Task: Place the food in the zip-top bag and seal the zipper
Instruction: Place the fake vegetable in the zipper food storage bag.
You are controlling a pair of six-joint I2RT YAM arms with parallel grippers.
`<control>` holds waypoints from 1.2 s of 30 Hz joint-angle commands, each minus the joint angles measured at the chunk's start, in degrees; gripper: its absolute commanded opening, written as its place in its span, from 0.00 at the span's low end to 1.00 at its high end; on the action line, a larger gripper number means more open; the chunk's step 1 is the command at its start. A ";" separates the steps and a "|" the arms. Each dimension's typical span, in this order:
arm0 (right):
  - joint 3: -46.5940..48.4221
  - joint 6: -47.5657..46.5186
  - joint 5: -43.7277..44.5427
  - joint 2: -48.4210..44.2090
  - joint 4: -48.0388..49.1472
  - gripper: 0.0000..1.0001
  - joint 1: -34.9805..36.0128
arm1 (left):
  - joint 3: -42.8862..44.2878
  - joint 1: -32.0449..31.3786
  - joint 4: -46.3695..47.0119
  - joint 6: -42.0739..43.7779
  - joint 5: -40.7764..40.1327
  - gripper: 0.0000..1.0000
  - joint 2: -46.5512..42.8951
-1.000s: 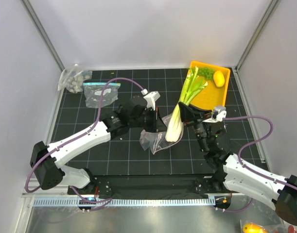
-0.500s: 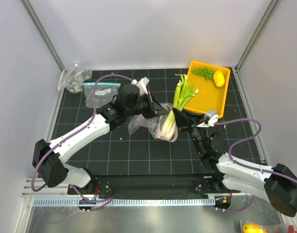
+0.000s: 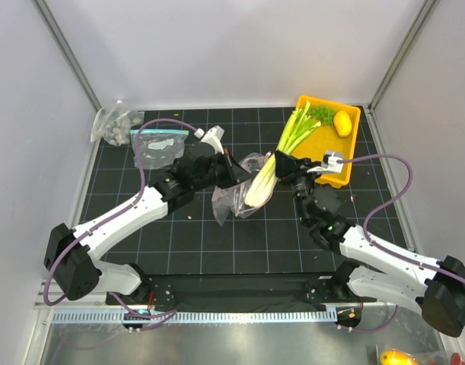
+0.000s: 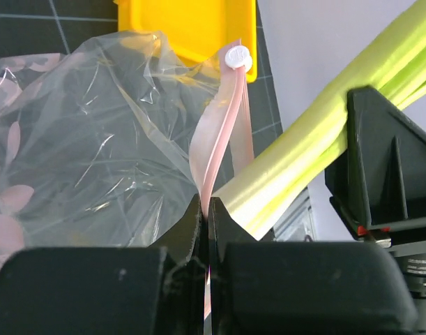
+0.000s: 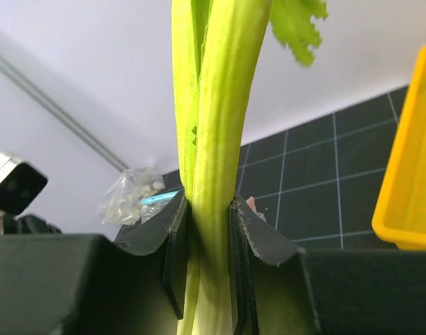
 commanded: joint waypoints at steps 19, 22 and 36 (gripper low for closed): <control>8.91 8.22 11.36 11.72 -12.89 0.32 6.49 | -3.65 -0.01 5.24 0.77 -7.78 0.00 -2.64; 8.91 8.56 11.79 11.64 -14.55 0.38 6.41 | -2.07 -0.01 2.43 3.50 -9.80 0.00 -2.55; 9.87 30.09 13.38 23.94 -24.05 0.36 6.58 | -2.94 -0.01 -6.46 14.49 -25.44 0.00 4.30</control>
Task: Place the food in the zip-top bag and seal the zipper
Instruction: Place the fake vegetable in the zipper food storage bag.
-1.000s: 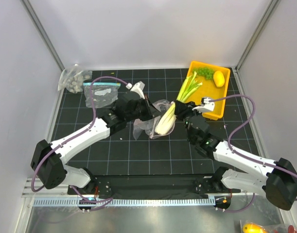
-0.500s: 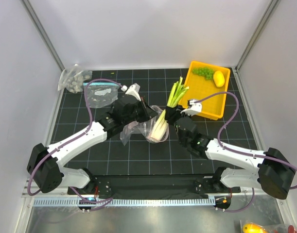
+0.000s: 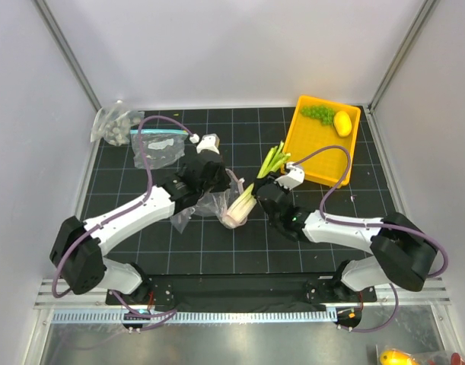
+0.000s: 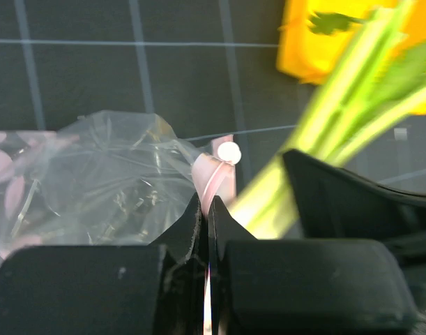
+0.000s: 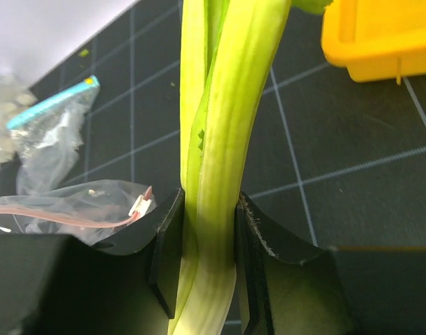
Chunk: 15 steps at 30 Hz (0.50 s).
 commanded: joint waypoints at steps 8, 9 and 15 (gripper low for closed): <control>3.21 10.13 0.78 4.19 -4.13 0.44 0.44 | -0.83 -0.33 0.34 4.15 -4.59 0.00 7.15; 3.04 11.62 0.35 4.90 -4.92 0.51 0.35 | -0.48 -0.42 0.08 4.51 -5.55 0.00 7.50; 5.49 12.08 -3.87 9.91 -5.09 0.77 0.44 | -0.30 -0.34 -0.54 6.88 -11.97 0.00 8.38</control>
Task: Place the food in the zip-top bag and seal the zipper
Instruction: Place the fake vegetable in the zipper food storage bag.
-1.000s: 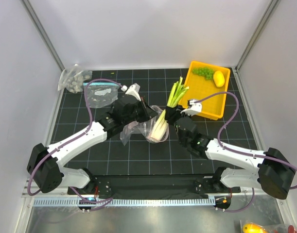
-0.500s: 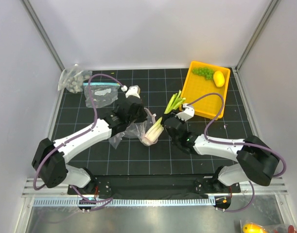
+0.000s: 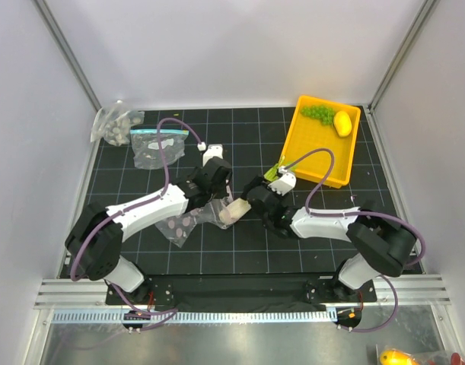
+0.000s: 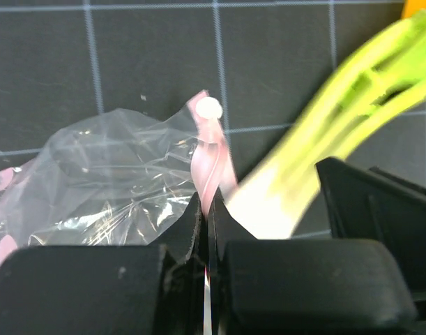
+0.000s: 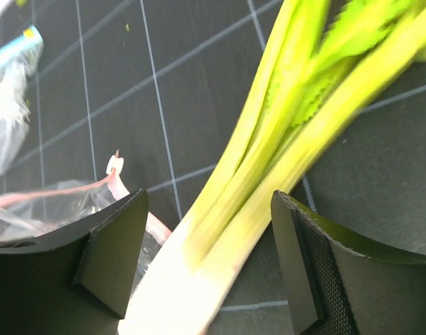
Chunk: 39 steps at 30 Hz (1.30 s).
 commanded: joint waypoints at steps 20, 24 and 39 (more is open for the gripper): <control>19.41 -54.72 -32.07 -11.38 -20.02 0.82 -9.47 | 1.53 -0.18 4.66 11.76 -7.21 0.00 2.01; 23.19 -57.19 -36.06 -6.64 -28.46 0.82 -11.95 | 1.62 -0.27 4.58 12.20 -9.06 0.00 2.19; 35.24 -50.70 -31.66 18.77 -34.72 0.86 -14.67 | 1.27 -0.27 5.54 12.03 -10.91 0.00 3.07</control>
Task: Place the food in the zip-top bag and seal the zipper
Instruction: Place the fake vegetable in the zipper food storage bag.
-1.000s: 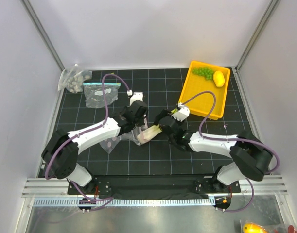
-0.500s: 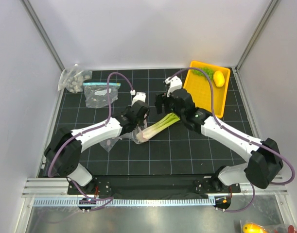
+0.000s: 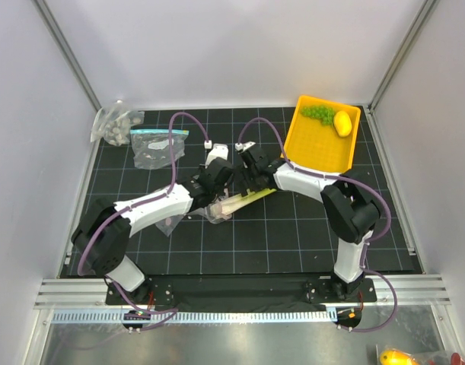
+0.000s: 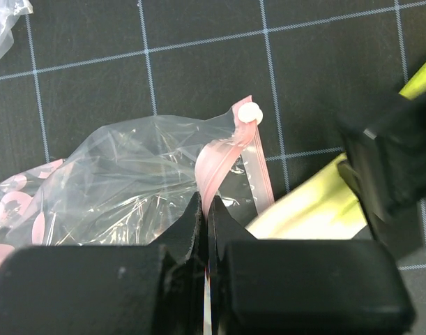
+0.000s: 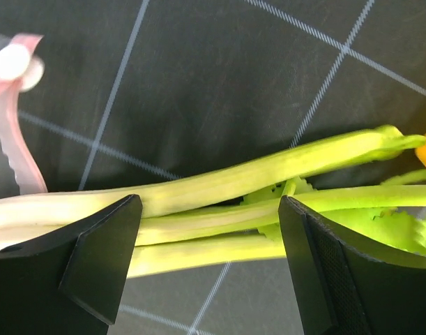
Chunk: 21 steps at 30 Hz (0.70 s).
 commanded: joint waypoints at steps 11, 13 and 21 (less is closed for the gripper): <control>-2.00 9.73 -15.08 -2.81 0.15 0.75 -1.94 | -0.86 -0.23 7.04 3.56 1.62 0.00 -1.22; -5.52 10.44 -18.76 -5.36 1.39 0.70 -0.72 | -1.47 -0.14 7.93 4.00 3.30 0.00 -1.66; -16.15 10.36 -18.87 -13.70 5.79 0.70 8.43 | -5.43 -0.40 13.99 10.06 8.04 0.00 -3.86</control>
